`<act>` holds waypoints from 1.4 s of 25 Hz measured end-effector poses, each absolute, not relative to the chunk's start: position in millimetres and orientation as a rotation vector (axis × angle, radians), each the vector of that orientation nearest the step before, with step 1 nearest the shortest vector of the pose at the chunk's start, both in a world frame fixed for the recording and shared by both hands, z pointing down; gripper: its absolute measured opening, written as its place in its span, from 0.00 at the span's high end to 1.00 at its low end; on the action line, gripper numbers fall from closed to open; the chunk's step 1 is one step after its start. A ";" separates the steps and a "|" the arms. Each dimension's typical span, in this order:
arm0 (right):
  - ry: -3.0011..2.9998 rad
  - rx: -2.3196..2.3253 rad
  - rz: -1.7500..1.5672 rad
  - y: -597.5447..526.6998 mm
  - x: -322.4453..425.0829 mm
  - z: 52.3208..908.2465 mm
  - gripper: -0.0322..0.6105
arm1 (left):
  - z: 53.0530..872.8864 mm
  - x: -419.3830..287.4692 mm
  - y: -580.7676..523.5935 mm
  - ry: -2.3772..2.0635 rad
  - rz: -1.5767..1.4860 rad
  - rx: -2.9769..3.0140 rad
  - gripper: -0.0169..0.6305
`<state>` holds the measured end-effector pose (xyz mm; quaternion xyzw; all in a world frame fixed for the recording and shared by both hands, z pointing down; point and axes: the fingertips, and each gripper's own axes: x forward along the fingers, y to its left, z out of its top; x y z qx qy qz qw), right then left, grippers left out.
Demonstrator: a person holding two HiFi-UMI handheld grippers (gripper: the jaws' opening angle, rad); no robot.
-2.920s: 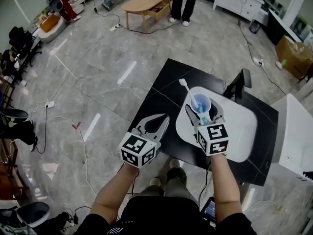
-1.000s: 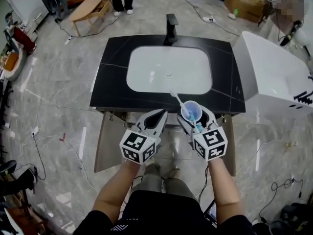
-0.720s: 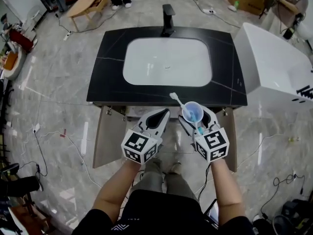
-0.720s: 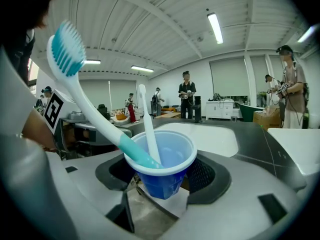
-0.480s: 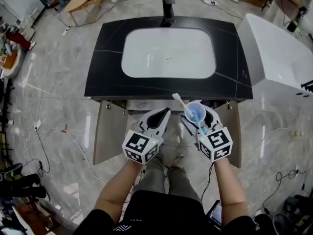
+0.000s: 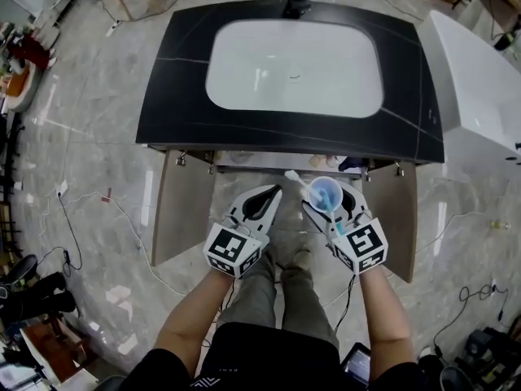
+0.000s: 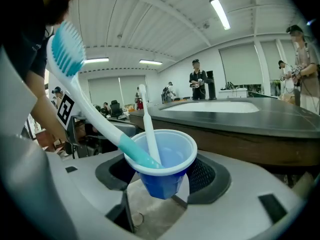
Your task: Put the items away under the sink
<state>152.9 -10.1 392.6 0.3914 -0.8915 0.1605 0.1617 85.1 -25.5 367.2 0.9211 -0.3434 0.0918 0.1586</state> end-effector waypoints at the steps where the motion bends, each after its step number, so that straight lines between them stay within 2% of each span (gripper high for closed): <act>1: -2.548 1.106 0.463 -8.7 150.4 398.4 0.46 | 372.4 82.6 -24.7 -0.986 0.263 2.630 0.96; 15: -2.559 1.001 0.494 8.6 111.7 457.6 0.46 | 430.8 36.3 -8.2 -1.130 0.250 2.526 0.96; 26: -2.573 0.932 0.449 26.4 97.3 482.0 0.46 | 453.7 17.3 17.4 -1.240 0.217 2.492 0.96; 35: -2.548 0.934 0.476 36.6 76.8 532.6 0.46 | 505.4 4.6 20.1 -1.235 0.205 2.470 0.96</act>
